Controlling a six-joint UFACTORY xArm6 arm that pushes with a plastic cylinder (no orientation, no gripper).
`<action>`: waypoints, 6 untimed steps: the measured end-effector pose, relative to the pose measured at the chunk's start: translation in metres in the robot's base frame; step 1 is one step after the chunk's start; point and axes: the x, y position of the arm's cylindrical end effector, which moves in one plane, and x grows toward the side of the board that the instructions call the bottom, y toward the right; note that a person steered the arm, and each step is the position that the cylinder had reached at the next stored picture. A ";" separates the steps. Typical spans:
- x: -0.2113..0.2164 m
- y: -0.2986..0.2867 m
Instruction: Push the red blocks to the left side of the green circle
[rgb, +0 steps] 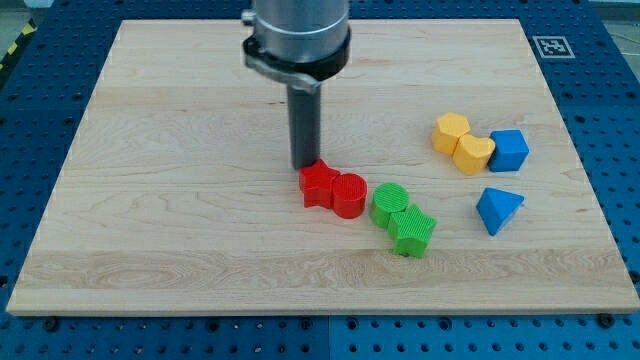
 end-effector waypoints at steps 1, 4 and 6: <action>0.021 -0.025; 0.049 0.015; 0.049 0.031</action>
